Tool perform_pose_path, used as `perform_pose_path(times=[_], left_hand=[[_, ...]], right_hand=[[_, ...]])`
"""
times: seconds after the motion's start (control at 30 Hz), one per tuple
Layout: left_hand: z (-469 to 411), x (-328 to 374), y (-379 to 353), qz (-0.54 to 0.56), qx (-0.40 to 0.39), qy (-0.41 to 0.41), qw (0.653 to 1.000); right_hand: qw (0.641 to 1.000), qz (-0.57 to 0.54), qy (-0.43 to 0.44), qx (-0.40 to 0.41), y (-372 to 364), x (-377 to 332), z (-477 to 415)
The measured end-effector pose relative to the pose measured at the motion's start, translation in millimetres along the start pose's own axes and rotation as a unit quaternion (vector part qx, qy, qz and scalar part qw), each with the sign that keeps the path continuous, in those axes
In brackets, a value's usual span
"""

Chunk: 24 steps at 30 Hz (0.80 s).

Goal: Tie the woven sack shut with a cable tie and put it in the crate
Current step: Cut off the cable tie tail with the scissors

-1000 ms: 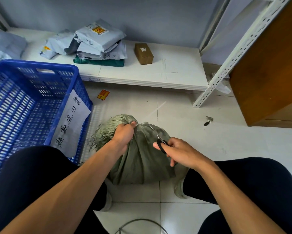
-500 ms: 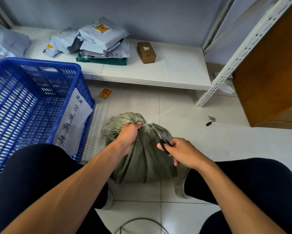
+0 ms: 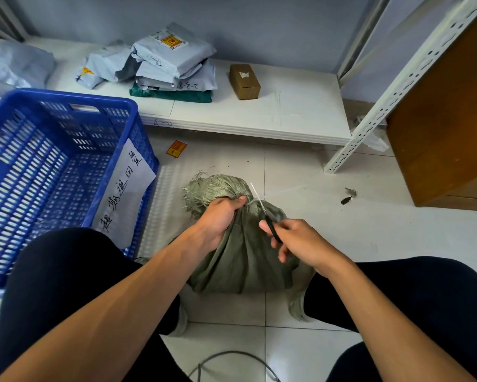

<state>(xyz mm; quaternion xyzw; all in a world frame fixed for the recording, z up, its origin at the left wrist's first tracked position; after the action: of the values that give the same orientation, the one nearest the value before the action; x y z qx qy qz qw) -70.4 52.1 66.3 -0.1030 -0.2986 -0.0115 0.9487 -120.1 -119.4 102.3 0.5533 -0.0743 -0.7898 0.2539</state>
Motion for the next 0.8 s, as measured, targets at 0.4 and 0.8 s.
perform_pose_path(times=[0.4,0.8], left_hand=[[17.8,8.9,-6.9,-0.020,0.019,0.000,1.000],[17.8,11.5,0.6,-0.076,0.086,-0.008,0.993]], right_hand=[[0.969,-0.241,-0.027,-0.046,-12.3,2.3,-4.8],[0.975,-0.222,0.000,-0.028,-17.3,5.1,-5.7]])
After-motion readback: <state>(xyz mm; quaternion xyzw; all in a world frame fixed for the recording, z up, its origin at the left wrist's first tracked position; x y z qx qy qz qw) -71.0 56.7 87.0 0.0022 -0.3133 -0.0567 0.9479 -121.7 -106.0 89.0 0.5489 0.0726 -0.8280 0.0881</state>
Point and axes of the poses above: each hand's wrist, its own z-axis away from the middle knuckle, its own y-axis out of the back of the hand, x = y × z, the point moved 6 cm from there along -z, towards the middle knuckle, and after that the axes turned 15 degrees about y, right-handed, at the moved point
